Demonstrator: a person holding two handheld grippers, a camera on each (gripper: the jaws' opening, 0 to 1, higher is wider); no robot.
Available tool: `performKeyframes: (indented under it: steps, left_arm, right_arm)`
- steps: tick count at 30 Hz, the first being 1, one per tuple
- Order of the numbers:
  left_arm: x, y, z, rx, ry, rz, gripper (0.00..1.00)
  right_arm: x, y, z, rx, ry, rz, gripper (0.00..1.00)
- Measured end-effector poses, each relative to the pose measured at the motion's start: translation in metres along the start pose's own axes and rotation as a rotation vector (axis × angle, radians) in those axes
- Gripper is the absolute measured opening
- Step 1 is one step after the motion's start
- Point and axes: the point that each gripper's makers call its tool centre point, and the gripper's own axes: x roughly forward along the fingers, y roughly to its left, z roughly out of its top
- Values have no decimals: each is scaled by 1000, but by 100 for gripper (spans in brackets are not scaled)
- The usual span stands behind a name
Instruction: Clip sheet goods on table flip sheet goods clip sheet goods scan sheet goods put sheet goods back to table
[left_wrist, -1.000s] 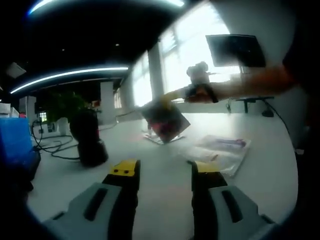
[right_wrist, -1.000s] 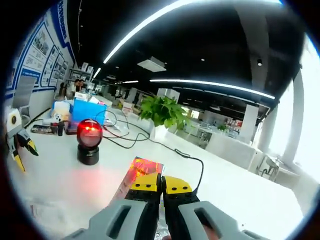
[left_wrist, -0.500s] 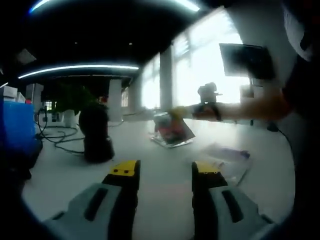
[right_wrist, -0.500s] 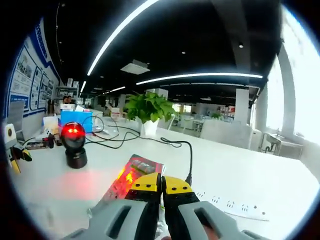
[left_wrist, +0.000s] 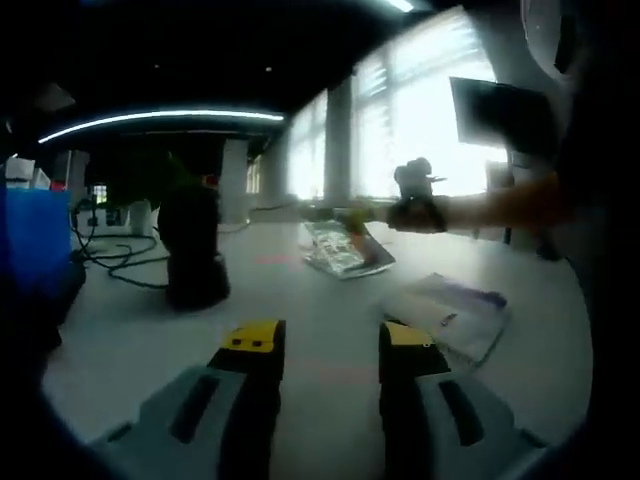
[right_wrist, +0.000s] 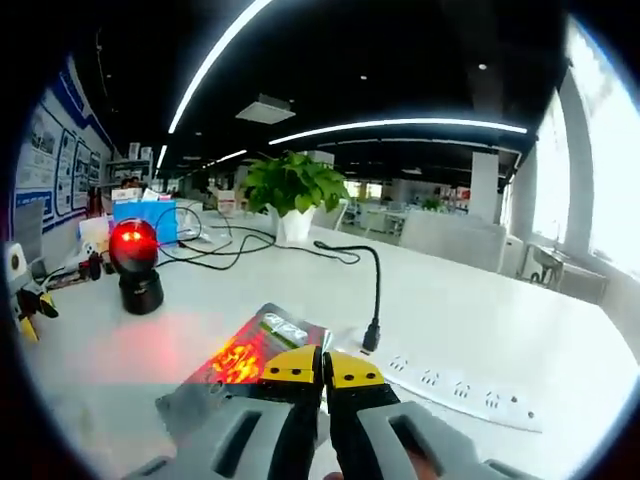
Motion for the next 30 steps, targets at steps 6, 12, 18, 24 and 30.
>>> performKeyframes:
  steps: [6, 12, 18, 24, 30]
  left_arm:
    - [-7, -13, 14, 53, -73, -46, 37]
    - [-8, -12, 18, 39, -96, -48, 38]
    - [-9, -6, 20, -14, -116, -50, 38]
    - [-10, -5, 22, -51, -129, -62, 38]
    - [-10, -6, 21, -55, -122, -59, 38]
  right_arm:
    - [5, 0, 3, 27, -26, -6, 0]
    - [11, 3, -8, -50, 18, -25, 0]
    - [14, 6, -17, -83, 43, -25, 1]
    - [18, 5, -21, -30, 52, -24, 1]
    - [21, 6, -20, 26, 40, -17, 5]
